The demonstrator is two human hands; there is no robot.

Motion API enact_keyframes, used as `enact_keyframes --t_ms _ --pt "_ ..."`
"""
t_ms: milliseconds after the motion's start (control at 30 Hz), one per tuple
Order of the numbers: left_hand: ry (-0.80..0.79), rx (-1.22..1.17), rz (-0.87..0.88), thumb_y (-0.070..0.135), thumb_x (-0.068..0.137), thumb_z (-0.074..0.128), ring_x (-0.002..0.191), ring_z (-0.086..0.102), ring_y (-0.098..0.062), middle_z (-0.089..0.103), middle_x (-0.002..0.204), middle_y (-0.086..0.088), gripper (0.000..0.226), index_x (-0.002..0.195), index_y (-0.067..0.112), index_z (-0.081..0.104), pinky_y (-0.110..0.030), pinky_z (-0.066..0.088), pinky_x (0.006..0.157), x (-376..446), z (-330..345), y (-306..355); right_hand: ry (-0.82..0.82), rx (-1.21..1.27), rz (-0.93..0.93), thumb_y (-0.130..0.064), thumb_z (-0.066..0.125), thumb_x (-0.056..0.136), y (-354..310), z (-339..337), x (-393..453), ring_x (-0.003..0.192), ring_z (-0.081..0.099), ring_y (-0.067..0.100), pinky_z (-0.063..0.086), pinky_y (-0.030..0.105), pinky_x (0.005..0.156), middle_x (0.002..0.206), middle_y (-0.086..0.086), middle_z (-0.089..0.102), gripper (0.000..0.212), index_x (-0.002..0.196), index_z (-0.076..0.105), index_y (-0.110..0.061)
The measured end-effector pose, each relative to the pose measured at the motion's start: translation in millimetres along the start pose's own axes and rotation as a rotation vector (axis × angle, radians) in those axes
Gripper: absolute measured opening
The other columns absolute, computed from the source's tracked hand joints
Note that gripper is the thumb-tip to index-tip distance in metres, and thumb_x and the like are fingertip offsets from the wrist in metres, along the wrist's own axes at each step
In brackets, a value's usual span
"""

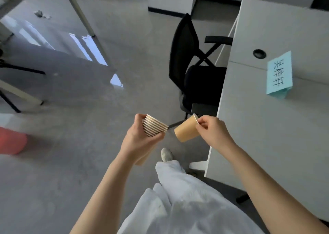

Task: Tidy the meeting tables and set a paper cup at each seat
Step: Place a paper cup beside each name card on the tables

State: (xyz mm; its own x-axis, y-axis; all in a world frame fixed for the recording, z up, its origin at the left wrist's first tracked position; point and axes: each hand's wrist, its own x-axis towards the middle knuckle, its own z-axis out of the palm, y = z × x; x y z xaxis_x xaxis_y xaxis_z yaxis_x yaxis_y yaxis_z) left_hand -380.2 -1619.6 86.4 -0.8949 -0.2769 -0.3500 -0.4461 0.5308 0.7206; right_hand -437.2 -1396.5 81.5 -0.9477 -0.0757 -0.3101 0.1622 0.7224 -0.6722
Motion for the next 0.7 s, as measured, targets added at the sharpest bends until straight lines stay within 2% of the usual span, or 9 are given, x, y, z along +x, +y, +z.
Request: enact_keyframes --t_ms 100,167,300,367,467,533,633,700 --pt "0.015 0.037 0.063 0.048 0.066 0.076 0.077 0.062 -0.008 0.063 0.086 0.01 0.052 0.101 0.036 0.04 -0.033 0.052 0.068 41.1 3.8 27.9 0.122 0.13 0.184 -0.014 0.058 0.088 10.2 -16.9 36.8 0.091 0.065 0.028 0.052 0.036 0.078 0.088 0.007 0.071 0.016 0.096 0.07 -0.007" --pt "0.011 0.048 0.106 0.05 0.065 0.077 0.077 0.063 -0.012 0.063 0.084 0.009 0.053 0.1 0.037 0.039 -0.037 0.054 0.07 77.4 10.7 51.8 0.209 0.216 0.285 -0.013 0.059 0.086 19.4 -35.8 73.4 0.093 0.065 0.031 0.052 0.037 0.081 0.087 0.01 0.071 0.017 0.094 0.07 -0.003" --pt "-0.105 0.114 0.179 0.054 0.063 0.08 0.078 0.061 -0.011 0.061 0.085 0.01 0.06 0.102 0.036 0.039 -0.037 0.054 0.07 136.1 19.5 95.9 0.358 0.2 0.364 -0.011 0.06 0.087 35.4 -72.1 132.4 0.092 0.064 0.029 0.044 0.027 0.075 0.099 0.014 0.072 0.019 0.101 0.069 -0.001" --pt "-0.143 0.145 0.218 0.058 0.063 0.08 0.078 0.06 -0.009 0.06 0.087 0.012 0.062 0.104 0.035 0.04 -0.034 0.052 0.068 163.1 21.9 117.1 0.405 0.185 0.385 -0.009 0.059 0.086 42.9 -88.5 161.6 0.095 0.064 0.031 0.043 0.027 0.075 0.1 0.015 0.072 0.019 0.101 0.069 -0.002" --pt "-0.165 0.144 0.23 0.059 0.065 0.078 0.079 0.061 -0.012 0.061 0.088 0.01 0.059 0.105 0.035 0.041 -0.036 0.053 0.07 196.8 23.9 138.2 0.478 0.041 0.403 -0.005 0.056 0.081 57.4 -103.5 195.2 0.08 0.058 0.034 0.04 0.031 0.066 0.091 0.018 0.07 0.014 0.09 0.066 -0.002" --pt "-0.186 0.164 0.24 0.058 0.066 0.077 0.081 0.062 -0.014 0.061 0.089 0.01 0.058 0.107 0.036 0.041 -0.037 0.054 0.072 213.0 24.4 143.5 0.503 -0.073 0.427 -0.005 0.052 0.08 66.8 -104.3 208.7 0.071 0.049 0.031 0.036 0.031 0.061 0.084 0.017 0.065 0.011 0.087 0.06 -0.003" --pt "-0.207 0.17 0.239 0.055 0.068 0.078 0.081 0.061 -0.013 0.06 0.088 0.011 0.057 0.108 0.036 0.042 -0.037 0.054 0.07 231.4 24.2 144.2 0.506 -0.302 0.418 -0.004 0.049 0.082 85.0 -91.5 220.6 0.072 0.052 0.034 0.036 0.031 0.058 0.084 0.016 0.056 0.004 0.084 0.052 -0.004" --pt "-0.229 0.167 0.232 0.052 0.068 0.078 0.08 0.061 -0.008 0.06 0.088 0.013 0.056 0.109 0.036 0.044 -0.035 0.054 0.071 240.6 24.5 144.1 0.461 -0.451 0.431 0.0 0.046 0.081 98.2 -79.4 225.1 0.078 0.058 0.039 0.042 0.035 0.058 0.09 0.02 0.058 0.011 0.088 0.055 0.001"
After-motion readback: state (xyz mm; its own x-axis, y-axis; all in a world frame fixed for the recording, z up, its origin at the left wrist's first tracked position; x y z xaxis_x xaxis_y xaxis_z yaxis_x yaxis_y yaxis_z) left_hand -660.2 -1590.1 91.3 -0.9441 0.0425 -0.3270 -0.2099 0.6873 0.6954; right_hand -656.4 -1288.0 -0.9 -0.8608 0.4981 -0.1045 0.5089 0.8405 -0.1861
